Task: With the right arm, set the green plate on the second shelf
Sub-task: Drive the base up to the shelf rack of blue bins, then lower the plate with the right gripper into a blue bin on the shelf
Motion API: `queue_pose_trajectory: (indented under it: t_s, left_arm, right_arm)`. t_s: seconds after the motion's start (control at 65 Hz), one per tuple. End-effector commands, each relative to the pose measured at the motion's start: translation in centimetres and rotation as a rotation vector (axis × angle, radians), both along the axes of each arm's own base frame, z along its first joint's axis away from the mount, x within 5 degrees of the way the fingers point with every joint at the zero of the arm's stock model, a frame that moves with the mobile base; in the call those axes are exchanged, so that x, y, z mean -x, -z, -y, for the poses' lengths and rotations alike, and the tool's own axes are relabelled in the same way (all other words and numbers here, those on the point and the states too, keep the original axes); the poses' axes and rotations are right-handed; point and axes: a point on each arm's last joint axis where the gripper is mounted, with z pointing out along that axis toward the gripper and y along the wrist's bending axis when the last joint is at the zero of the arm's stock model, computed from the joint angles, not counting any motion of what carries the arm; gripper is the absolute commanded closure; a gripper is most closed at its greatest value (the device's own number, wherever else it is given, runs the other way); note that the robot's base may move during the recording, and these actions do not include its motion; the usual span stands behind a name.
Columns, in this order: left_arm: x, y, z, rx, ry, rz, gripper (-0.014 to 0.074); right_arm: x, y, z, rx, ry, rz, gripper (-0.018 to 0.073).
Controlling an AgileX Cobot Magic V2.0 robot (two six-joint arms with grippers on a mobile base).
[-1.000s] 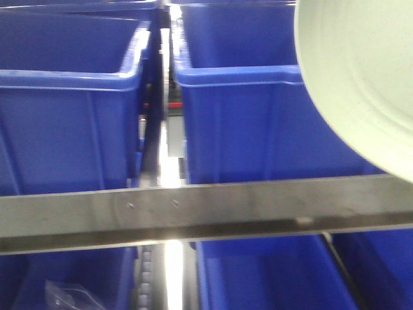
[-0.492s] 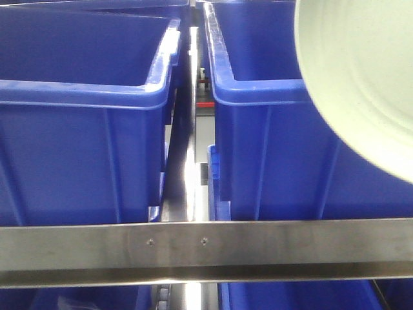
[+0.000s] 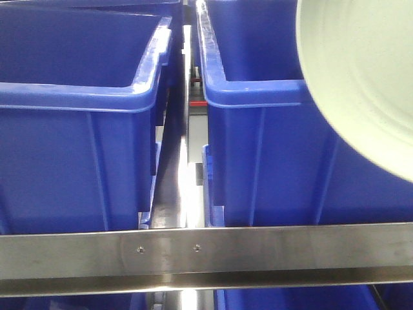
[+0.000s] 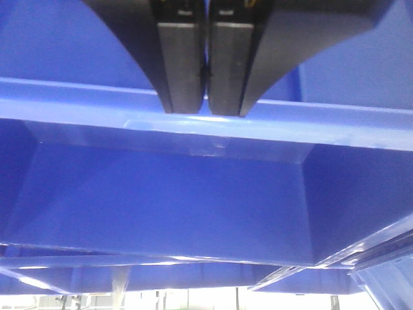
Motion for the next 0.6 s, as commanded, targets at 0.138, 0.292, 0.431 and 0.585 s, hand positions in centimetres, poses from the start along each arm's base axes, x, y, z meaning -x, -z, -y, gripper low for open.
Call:
queue_pose_trajectory:
  t_s: [0.138, 0.292, 0.431, 0.585]
  left_arm:
    - [0.0, 0.4, 0.0, 0.002, -0.002, 0.069, 0.0466]
    - [0.0, 0.4, 0.0, 0.002, -0.002, 0.069, 0.0466]
    - [0.0, 0.4, 0.0, 0.002, -0.002, 0.069, 0.0466]
    - [0.0, 0.4, 0.0, 0.002, -0.002, 0.069, 0.0466]
  right_arm:
    - [0.8, -1.8, 0.2, -0.019, 0.016, 0.148, 0.0505]
    - [1.3, -2.6, 0.4, -0.031, 0.028, 0.258, 0.0505]
    - [2.2, -3.6, 0.6, -0.051, 0.042, 0.403, 0.0505]
    - [2.4, -4.8, 1.1, -0.147, 0.039, 0.38, 0.0505]
